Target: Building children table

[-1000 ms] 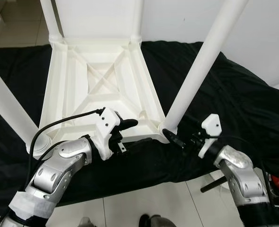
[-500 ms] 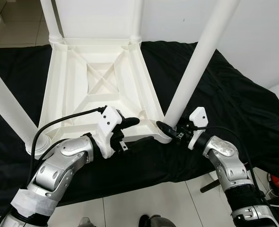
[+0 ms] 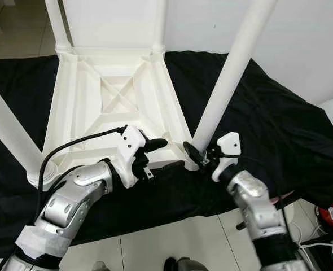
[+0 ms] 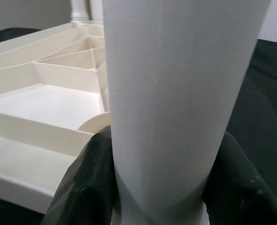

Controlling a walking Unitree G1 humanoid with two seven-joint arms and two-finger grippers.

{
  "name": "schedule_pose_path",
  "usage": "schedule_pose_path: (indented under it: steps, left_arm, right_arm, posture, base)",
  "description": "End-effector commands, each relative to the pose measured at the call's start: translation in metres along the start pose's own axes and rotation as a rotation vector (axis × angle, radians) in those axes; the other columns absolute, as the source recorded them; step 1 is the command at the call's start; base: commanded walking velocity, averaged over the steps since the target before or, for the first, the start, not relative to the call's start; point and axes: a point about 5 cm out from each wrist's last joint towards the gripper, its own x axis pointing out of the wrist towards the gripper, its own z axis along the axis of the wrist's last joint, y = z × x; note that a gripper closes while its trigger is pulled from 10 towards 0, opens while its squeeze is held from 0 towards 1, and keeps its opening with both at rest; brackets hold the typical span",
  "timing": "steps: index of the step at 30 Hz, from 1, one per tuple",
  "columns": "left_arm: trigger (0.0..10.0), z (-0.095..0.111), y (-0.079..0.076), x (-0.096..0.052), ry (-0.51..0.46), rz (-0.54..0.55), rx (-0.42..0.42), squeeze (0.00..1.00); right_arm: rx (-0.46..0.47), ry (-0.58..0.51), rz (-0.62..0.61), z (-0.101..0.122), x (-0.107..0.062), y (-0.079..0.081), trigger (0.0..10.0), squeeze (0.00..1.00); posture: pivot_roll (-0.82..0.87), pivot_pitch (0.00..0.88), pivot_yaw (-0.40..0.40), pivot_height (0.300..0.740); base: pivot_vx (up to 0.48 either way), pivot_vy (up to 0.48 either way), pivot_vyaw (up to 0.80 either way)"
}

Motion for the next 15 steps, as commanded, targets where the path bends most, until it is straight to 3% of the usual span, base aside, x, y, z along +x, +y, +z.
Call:
schedule_pose_path:
  steps: [1,7,10,12,15]
  left_arm:
    - [10.0,0.000,-0.002,0.001,0.001,-0.061,0.006,0.00]
    - [10.0,0.000,-0.001,0.002,-0.006,-0.058,0.006,0.00]
    - [10.0,0.000,-0.001,0.003,-0.007,-0.056,0.007,0.00]
    - [10.0,0.001,-0.001,0.003,-0.011,-0.055,0.007,0.00]
    - [10.0,0.001,-0.001,0.003,-0.012,-0.055,0.007,0.00]
  right_arm:
    - [-0.001,0.079,-0.033,-0.013,-0.004,0.000,0.0,0.00]
    - [0.021,0.069,-0.216,-0.009,-0.003,0.011,0.0,0.00]
    - [0.027,0.070,-0.233,-0.007,-0.003,0.015,0.0,0.00]
    - [0.033,0.050,-0.232,-0.003,-0.002,0.019,10.0,0.00]
    - [0.037,0.040,-0.230,-0.001,-0.002,0.020,10.0,0.00]
  posture:
    - [0.04,0.113,-0.072,0.740]
    - [0.03,0.122,-0.070,0.740]
    - [0.03,0.124,-0.068,0.740]
    - [0.03,0.125,-0.068,0.740]
    - [0.03,0.125,-0.068,0.740]
  base:
    - [0.000,0.000,0.00]
    - [0.000,0.000,0.00]
    - [0.000,0.000,0.00]
    - [0.000,0.000,0.00]
    - [0.000,0.000,0.00]
